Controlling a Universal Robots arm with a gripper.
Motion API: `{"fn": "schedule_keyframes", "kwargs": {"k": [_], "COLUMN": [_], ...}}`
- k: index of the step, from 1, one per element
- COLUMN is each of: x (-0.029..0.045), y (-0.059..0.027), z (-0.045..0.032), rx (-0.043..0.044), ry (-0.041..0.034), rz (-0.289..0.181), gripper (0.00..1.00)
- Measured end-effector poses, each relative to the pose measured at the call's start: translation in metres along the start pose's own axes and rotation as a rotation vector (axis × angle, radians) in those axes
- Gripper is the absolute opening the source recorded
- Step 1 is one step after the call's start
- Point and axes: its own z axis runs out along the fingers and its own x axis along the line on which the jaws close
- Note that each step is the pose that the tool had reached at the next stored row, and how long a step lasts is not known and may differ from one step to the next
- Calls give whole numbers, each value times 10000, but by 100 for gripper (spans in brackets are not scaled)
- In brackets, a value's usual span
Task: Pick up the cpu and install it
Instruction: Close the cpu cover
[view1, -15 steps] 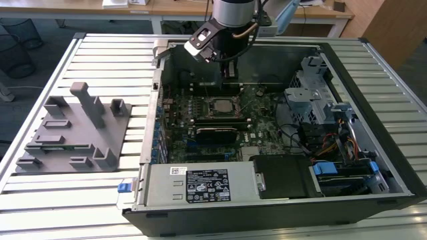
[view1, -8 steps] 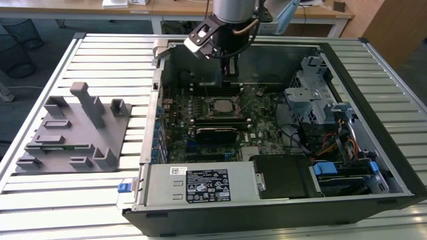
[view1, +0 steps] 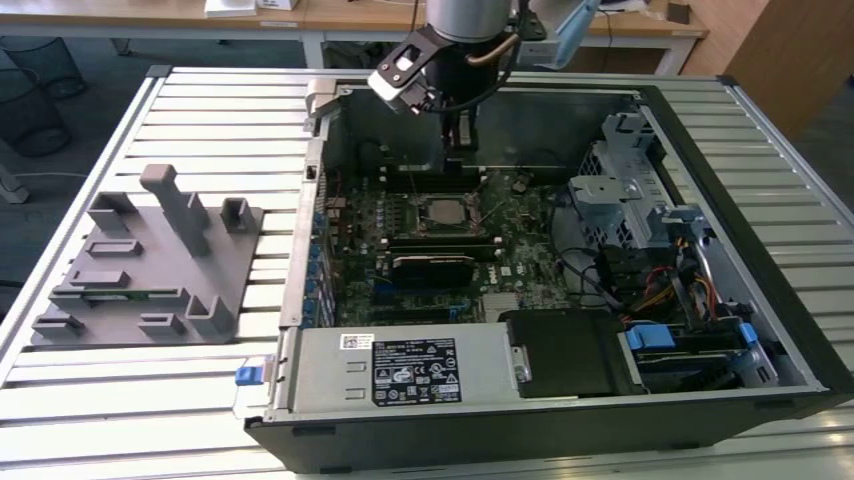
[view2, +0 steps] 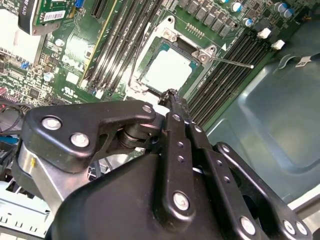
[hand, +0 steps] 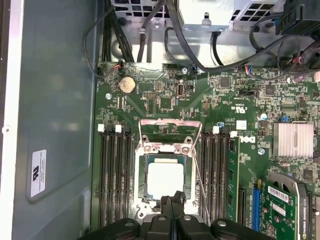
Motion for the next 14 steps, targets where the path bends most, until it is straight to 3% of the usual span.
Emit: {"fn": "schedule_keyframes", "kwargs": {"k": [4,14], "x": [-1,-2], "y": [61,317], "z": [0,4], "rx": [2,30], "ry": [-3,-2], "rz": [0,-1], "gripper": [11,11]}}
